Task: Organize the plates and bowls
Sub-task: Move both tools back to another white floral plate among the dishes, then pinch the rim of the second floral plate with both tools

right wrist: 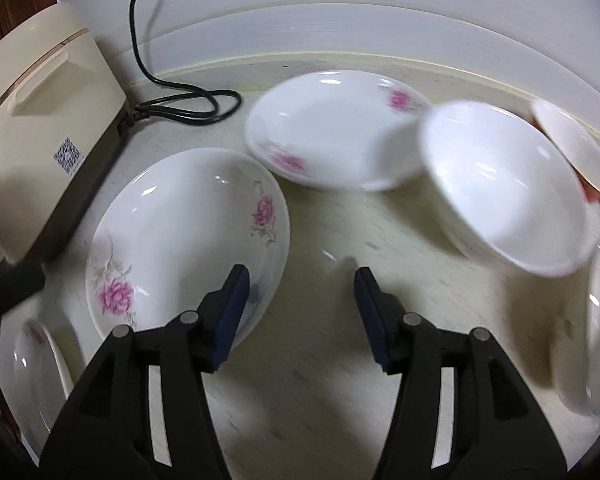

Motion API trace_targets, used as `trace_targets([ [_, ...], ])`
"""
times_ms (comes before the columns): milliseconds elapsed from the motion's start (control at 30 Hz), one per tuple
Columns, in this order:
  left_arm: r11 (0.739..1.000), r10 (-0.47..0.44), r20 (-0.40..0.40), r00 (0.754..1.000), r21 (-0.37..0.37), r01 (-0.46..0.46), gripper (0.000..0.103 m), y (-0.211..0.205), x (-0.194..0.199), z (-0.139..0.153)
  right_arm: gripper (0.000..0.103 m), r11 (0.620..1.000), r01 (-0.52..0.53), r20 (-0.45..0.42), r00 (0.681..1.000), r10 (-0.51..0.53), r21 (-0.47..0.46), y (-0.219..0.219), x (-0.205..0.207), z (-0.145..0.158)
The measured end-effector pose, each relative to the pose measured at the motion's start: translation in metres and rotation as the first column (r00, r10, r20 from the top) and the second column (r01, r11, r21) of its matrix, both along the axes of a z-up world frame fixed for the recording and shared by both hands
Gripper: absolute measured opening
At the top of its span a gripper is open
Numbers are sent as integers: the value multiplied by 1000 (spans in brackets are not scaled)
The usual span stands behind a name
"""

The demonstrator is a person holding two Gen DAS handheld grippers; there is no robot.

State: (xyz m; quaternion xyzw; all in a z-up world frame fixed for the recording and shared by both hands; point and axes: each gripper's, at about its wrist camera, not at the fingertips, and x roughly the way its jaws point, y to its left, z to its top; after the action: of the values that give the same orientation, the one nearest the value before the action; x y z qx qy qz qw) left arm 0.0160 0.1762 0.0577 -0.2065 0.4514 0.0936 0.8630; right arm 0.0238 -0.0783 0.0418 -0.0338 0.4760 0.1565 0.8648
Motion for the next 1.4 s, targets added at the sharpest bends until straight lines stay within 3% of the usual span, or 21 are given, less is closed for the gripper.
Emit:
trace_targets([
  [267, 996, -87, 19, 996, 20, 87, 82, -55, 1, -10, 57, 998, 55, 25, 998, -56, 31, -65, -26, -1],
  [400, 996, -88, 41, 995, 11, 88, 82, -73, 2, -22, 57, 999, 20, 63, 998, -22, 37, -75, -36, -1],
  [700, 988, -77, 83, 994, 143, 64, 82, -91, 11, -33, 59, 992, -37, 62, 998, 29, 121, -87, -39, 1],
  [900, 989, -59, 71, 996, 140, 49, 82, -92, 24, -44, 57, 977, -63, 50, 997, 54, 206, -83, -24, -2],
  [1000, 985, -61, 72, 996, 163, 48, 70, -92, 24, -45, 46, 976, -81, 50, 996, 73, 203, -77, -19, -3],
  [1033, 980, -67, 69, 995, 193, 52, 56, -95, 23, -46, 40, 977, -86, 49, 996, 78, 197, -76, -19, -4],
  [1067, 976, -84, 81, 993, 207, 66, 43, -98, 21, -45, 27, 979, -86, 45, 996, 78, 186, -74, -20, -5],
  [1133, 978, -126, 97, 987, 181, 107, 34, -100, 18, -45, 21, 978, -89, 44, 996, 82, 189, -74, -20, -6],
  [1233, 970, -146, 101, 984, 208, 123, 31, -105, 15, -45, 20, 974, -85, 27, 996, 81, 210, -77, -20, -7],
  [1400, 983, -152, 127, 980, 118, 137, 33, -97, 10, -46, 21, 969, -85, 13, 996, 84, 231, -79, -19, -7],
])
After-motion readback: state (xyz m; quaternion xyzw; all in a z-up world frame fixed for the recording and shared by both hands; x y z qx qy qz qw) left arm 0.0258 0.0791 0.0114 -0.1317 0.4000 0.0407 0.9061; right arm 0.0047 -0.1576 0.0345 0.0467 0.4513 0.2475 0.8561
